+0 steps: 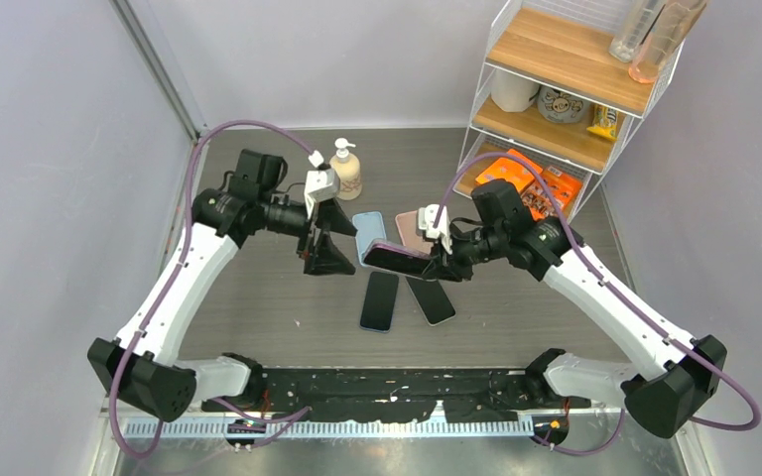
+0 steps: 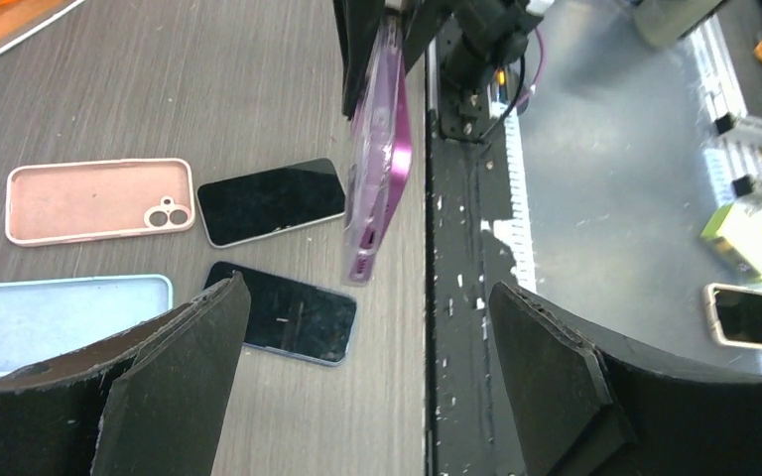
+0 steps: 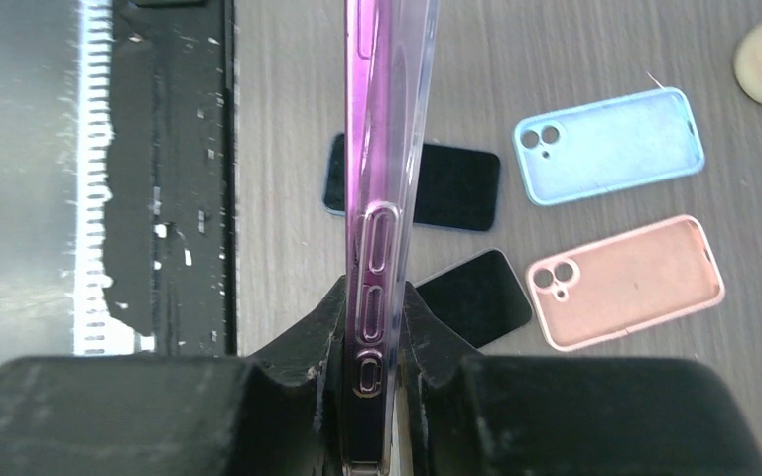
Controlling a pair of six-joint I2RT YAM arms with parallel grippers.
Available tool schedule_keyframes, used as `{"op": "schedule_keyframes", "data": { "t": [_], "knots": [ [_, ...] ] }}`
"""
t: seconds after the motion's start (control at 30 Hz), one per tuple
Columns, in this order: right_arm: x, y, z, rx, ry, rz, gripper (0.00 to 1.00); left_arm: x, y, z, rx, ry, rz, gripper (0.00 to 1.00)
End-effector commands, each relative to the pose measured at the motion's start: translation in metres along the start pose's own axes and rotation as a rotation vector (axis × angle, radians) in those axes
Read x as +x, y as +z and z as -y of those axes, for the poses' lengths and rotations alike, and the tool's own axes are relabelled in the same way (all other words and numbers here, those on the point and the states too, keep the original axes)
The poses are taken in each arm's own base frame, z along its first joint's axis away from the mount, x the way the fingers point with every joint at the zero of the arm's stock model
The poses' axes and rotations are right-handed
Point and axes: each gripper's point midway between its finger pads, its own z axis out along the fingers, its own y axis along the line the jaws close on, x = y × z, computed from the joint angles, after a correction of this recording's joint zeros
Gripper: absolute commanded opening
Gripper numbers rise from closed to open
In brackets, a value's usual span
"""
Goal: Take the phone out of the phone case
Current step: Remove the phone case from the phone.
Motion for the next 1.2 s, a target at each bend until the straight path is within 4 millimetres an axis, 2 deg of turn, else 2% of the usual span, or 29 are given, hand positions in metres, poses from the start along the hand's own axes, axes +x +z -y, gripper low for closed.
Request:
{"op": "schedule_keyframes", "data": {
  "t": [0.0, 0.27, 0.4, 0.6, 0.73, 0.83, 1.0, 1.1, 1.17],
  "knots": [
    [-0.046, -0.008, -0.018, -0.144, -0.040, 0.159, 0.05, 0.022, 0.006, 0.011, 0.052, 0.176, -0.030, 0.97],
    [-0.055, -0.009, -0.020, -0.190, -0.002, 0.194, 0.05, 0.031, 0.033, 0.022, 0.077, 0.286, -0.001, 0.78],
    [-0.055, -0.008, -0.020, -0.195, 0.006, 0.194, 0.05, 0.027, 0.037, 0.024, 0.095, 0.276, 0.016, 0.63],
    [-0.053, -0.006, -0.019, -0.194, 0.014, 0.196, 0.05, 0.027, 0.041, 0.022, 0.099, 0.292, 0.024, 0.28],
    [-0.051, -0.005, -0.020, -0.199, 0.021, 0.192, 0.05, 0.030, 0.042, 0.021, 0.101, 0.322, 0.024, 0.01],
    [-0.049, -0.003, -0.021, -0.210, 0.027, 0.192, 0.05, 0.033, 0.041, 0.026, 0.138, 0.394, 0.023, 0.00],
    [-0.048, 0.000, -0.025, -0.247, 0.035, 0.200, 0.05, 0.045, 0.037, 0.040, 0.236, 0.631, -0.030, 0.00],
    [-0.046, 0.001, -0.028, -0.268, 0.039, 0.198, 0.05, 0.056, 0.035, 0.042, 0.295, 0.764, -0.100, 0.00],
    [-0.044, 0.003, -0.031, -0.286, 0.046, 0.192, 0.05, 0.055, 0.035, 0.038, 0.313, 0.831, -0.130, 0.00]
  ]
}}
